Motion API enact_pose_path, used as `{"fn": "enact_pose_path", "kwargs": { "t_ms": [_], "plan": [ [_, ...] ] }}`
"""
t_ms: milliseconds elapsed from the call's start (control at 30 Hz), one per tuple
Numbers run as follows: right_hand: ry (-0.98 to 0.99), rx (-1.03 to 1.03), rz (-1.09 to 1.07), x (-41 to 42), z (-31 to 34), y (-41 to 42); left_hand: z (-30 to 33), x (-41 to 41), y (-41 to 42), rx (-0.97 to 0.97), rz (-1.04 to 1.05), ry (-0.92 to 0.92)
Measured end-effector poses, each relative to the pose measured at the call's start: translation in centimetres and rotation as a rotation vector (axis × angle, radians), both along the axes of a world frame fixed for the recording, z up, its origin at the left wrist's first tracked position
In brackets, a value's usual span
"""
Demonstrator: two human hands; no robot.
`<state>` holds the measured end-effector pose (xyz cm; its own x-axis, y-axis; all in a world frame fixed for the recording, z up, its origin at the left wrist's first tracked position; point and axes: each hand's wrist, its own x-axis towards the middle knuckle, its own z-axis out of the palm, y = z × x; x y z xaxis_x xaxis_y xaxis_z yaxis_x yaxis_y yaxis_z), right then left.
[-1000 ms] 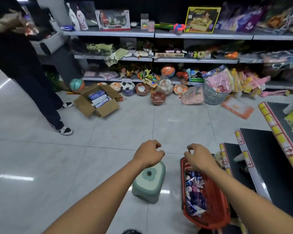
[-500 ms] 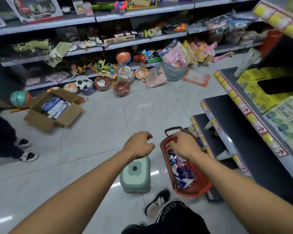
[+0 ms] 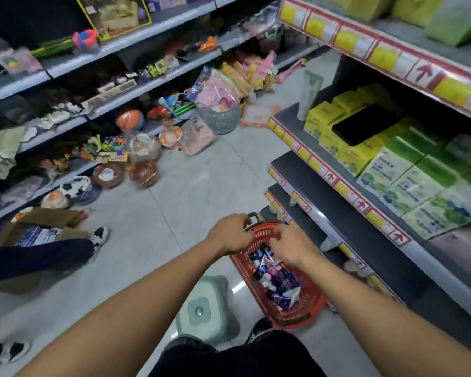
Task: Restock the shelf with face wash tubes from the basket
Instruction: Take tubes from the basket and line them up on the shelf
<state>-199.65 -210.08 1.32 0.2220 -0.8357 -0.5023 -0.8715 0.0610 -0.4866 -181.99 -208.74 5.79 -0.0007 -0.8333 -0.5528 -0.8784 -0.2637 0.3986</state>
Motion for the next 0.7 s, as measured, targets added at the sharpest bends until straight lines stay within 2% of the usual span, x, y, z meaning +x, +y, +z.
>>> {"fn": "enact_pose_path", "kwargs": {
  "t_ms": [433,700],
  "plan": [
    [0.013,0.134,-0.311,-4.0,-2.5,-0.5,-1.5,-1.3,-8.5,0.059,-0.125,0.038],
    [0.020,0.170,-0.651,-1.6,-5.0,0.4,-6.8,-1.6,-14.1,0.128,-0.478,0.074]
  ]
}}
